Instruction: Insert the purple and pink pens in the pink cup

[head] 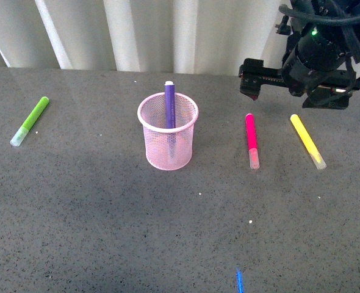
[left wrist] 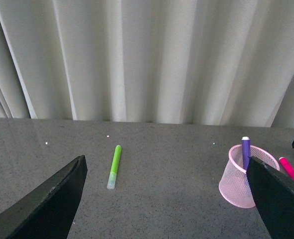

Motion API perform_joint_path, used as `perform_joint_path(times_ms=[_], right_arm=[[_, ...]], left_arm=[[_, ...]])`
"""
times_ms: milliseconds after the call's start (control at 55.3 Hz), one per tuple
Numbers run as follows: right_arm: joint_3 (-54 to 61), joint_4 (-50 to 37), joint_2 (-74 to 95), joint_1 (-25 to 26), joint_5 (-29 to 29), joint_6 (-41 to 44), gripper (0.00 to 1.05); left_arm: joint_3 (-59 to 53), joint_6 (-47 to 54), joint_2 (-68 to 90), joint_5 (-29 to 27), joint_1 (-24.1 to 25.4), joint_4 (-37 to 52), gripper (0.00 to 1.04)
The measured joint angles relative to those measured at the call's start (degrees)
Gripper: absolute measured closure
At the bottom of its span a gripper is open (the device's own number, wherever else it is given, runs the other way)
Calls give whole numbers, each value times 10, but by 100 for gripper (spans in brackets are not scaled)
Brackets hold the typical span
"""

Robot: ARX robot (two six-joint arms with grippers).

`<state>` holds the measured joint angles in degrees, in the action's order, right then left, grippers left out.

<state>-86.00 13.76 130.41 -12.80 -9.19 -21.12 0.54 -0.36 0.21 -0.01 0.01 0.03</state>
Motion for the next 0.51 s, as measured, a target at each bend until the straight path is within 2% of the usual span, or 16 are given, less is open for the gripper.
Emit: perform_joint_path(times_ms=[506], right_arm=[[-45,-2,77,-31,15,-34,7]], left_arm=[[0,0,0,0,0,0,7]])
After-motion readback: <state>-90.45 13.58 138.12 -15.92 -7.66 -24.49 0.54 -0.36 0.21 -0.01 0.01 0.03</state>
